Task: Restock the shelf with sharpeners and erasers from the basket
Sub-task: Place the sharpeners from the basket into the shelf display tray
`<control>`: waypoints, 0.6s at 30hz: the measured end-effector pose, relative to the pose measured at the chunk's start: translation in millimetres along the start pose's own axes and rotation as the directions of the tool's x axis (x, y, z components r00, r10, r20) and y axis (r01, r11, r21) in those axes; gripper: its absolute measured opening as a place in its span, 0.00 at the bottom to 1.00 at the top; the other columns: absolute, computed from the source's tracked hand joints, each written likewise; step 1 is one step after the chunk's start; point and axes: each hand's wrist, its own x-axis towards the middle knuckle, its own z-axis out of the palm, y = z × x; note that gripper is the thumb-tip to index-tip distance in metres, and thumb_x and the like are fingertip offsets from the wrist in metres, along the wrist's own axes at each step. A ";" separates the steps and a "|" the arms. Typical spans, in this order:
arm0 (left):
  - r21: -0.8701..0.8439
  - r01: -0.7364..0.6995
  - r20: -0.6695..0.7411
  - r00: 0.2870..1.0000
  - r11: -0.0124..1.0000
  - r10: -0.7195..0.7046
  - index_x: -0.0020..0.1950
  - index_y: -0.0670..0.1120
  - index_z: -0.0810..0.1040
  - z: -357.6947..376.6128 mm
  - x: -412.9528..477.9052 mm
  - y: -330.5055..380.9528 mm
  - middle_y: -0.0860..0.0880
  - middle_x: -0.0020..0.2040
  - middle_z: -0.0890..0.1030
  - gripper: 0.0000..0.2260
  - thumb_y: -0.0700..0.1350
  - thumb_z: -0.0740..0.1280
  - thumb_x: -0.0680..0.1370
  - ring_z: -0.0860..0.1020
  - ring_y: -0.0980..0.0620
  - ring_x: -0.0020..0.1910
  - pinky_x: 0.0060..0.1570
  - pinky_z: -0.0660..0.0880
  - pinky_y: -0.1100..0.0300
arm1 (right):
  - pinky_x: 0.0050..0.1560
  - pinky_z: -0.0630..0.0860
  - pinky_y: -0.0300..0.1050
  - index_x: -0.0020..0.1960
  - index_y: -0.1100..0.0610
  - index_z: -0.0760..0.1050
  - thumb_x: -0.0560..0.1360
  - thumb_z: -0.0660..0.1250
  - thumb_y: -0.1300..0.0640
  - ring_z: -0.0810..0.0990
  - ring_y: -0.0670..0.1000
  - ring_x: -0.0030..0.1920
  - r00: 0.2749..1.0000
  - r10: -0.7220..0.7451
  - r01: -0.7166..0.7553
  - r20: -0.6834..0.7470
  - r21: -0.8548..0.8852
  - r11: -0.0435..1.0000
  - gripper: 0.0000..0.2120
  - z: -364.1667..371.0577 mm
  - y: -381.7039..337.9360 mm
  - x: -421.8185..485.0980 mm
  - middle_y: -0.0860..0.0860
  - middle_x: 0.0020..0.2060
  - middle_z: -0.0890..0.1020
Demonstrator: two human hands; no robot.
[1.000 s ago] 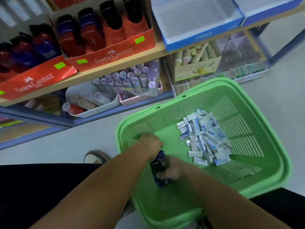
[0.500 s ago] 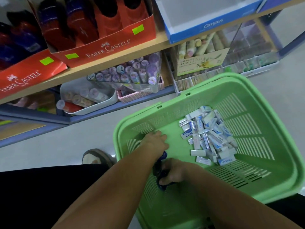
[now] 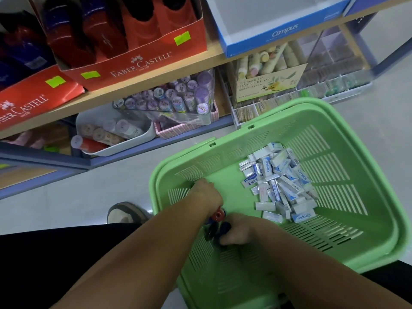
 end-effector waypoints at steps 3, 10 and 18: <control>-0.033 0.012 -0.010 1.000 0.999 -0.012 0.57 0.55 0.79 1.5 0.7 -1.7 0.52 0.53 0.80 0.17 0.61 0.75 0.72 0.75 0.47 0.57 0.59 0.69 0.49 | 0.41 0.74 0.40 0.45 0.51 0.78 0.71 0.73 0.57 0.79 0.49 0.44 0.998 0.016 -0.008 -0.066 0.114 0.993 0.05 -8.0 6.8 -5.6 0.48 0.43 0.81; -0.373 0.122 -0.083 0.983 0.920 -0.164 0.53 0.56 0.75 4.2 0.9 9.6 0.52 0.53 0.80 0.17 0.64 0.72 0.73 0.75 0.46 0.58 0.61 0.66 0.48 | 0.49 0.79 0.45 0.56 0.58 0.80 0.72 0.73 0.59 0.82 0.55 0.49 0.988 0.077 -0.043 -0.136 0.235 0.971 0.14 -16.0 11.1 -10.0 0.55 0.49 0.83; -0.266 0.109 -0.101 0.985 0.958 -0.140 0.55 0.53 0.76 -3.7 3.0 15.4 0.51 0.46 0.78 0.19 0.62 0.74 0.72 0.78 0.48 0.49 0.48 0.69 0.54 | 0.37 0.81 0.46 0.53 0.58 0.75 0.76 0.70 0.59 0.83 0.53 0.38 0.963 0.165 -0.066 -0.214 0.405 0.912 0.08 -67.4 36.1 -38.8 0.58 0.44 0.82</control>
